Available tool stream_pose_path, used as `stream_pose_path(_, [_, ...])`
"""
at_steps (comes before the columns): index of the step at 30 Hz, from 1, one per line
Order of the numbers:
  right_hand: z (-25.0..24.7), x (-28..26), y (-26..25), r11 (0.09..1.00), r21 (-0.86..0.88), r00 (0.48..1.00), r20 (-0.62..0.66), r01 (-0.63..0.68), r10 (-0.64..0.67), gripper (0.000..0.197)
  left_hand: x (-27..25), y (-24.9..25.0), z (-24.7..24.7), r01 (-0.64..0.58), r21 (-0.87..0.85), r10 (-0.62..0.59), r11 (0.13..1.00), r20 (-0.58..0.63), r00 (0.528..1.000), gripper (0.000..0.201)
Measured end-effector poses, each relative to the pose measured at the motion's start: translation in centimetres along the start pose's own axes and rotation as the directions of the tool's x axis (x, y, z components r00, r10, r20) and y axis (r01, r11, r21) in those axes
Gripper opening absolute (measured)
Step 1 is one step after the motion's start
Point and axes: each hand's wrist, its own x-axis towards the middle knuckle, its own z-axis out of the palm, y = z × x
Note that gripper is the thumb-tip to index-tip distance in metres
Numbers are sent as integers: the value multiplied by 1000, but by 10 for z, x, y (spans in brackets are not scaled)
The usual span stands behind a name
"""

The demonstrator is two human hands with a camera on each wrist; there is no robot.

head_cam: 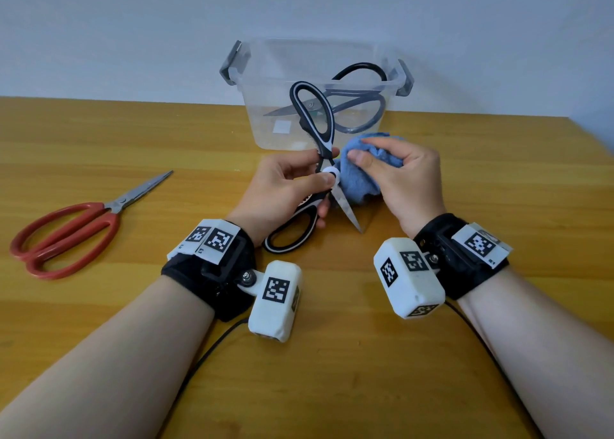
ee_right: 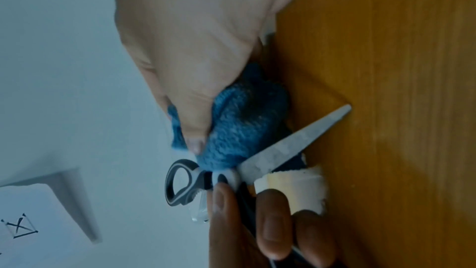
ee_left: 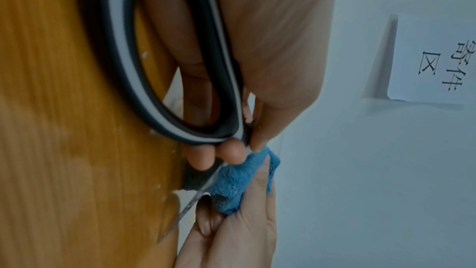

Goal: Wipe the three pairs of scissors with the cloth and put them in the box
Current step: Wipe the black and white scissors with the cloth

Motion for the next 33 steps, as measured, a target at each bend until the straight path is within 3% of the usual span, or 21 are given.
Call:
stream_pose_path(6, [-8,11,6,971,212,947,-275,-107,164,17,-1,2,1,1,-38,-3,999,-49,999,32])
stream_pose_path(14, [-8,11,2,949,295,950,-247,-113,190,14,-2,3,-1,-111,-99,93,989,-168,981,37])
stream_pose_path(23, [-6,4,-3,910,389,978,-83,-144,191,11,1,4,-6,-324,-108,258,940,-397,881,33])
stream_pose_path(26, [-7,5,-1,920,371,980,-98,-127,175,8,5,0,-7,-353,-69,289,933,-443,849,26])
stream_pose_path(28, [-6,6,2,934,340,986,-85,-105,142,11,7,-3,-9,-369,-30,317,929,-450,835,21])
stream_pose_path(33, [-2,5,3,925,350,982,160,-150,98,16,6,-5,-6,-367,87,372,926,-362,855,18])
